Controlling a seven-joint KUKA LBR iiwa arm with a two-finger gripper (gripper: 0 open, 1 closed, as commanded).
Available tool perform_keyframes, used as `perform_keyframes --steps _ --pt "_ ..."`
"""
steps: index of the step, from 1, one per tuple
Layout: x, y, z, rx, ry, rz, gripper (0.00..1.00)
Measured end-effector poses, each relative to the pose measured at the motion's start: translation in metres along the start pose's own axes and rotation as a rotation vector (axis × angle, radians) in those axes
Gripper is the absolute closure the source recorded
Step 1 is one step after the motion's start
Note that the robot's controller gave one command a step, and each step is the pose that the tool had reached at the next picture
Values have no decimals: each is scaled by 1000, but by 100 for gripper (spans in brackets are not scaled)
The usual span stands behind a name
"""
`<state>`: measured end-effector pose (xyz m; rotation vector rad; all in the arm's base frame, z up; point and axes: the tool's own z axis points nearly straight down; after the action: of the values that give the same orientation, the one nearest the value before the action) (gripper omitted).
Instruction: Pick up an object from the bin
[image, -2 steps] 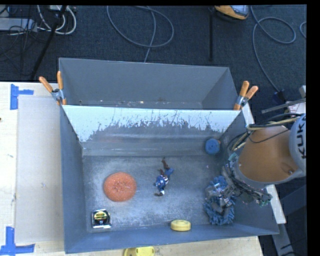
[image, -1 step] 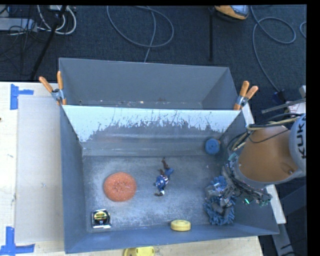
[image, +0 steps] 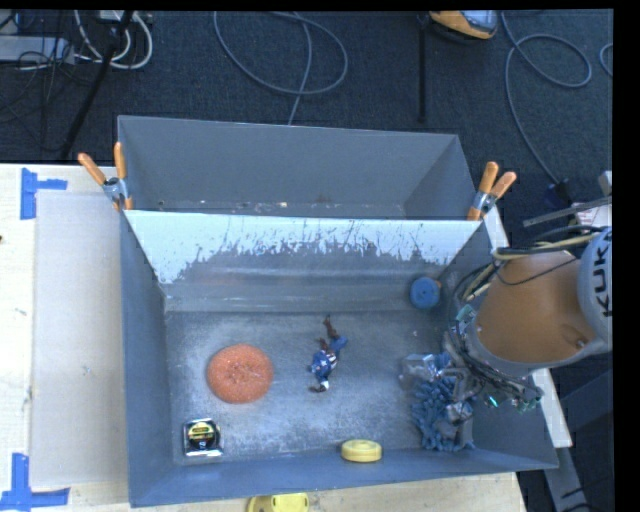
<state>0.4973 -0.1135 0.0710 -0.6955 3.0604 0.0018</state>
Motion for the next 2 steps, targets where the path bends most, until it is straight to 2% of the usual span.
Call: perform_keyframes --steps 1,2 --pt "16 0 -1 -2 3 -93 100" --pt "16 0 -1 -2 3 -95 0"
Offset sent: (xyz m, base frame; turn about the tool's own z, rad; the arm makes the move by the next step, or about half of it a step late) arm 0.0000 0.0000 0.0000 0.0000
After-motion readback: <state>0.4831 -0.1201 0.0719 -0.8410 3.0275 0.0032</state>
